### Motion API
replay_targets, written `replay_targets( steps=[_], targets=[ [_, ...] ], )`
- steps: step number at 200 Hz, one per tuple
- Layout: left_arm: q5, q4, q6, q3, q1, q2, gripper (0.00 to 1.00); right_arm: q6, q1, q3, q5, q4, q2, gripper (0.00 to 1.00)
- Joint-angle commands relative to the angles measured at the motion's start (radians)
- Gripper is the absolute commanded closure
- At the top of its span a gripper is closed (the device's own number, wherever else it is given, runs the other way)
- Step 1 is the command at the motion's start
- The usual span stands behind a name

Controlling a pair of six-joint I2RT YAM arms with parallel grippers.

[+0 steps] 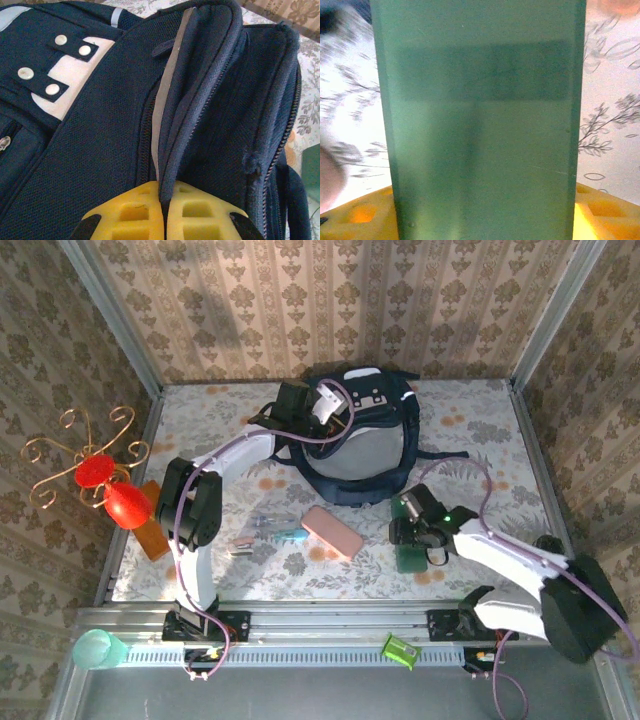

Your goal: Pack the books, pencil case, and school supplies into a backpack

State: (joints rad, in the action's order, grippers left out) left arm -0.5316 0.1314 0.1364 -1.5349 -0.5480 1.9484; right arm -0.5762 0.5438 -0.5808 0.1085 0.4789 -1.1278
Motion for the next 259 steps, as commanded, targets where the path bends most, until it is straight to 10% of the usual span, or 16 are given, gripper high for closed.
replay_targets(
  steps=[1, 99, 188, 259],
  targets=[
    [-0.046, -0.064, -0.103, -0.043, 0.013, -0.059, 1.0, -0.007, -0.002, -0.042, 0.029, -0.006, 0.147, 0.55],
    [-0.07, 0.001, -0.227, -0.338, 0.034, -0.037, 1.0, -0.335, -0.099, -0.355, -0.212, -0.523, -0.283, 0.58],
    [-0.089, 0.056, -0.29, -0.485, 0.034, 0.032, 1.0, -0.847, -0.126, -0.713, 0.021, -0.778, -0.848, 0.57],
    [-0.064, 0.065, -0.365, -0.503, 0.03, 0.043, 1.0, -0.878, -0.134, -0.846, 0.063, -0.72, -0.929, 0.2]
  ],
)
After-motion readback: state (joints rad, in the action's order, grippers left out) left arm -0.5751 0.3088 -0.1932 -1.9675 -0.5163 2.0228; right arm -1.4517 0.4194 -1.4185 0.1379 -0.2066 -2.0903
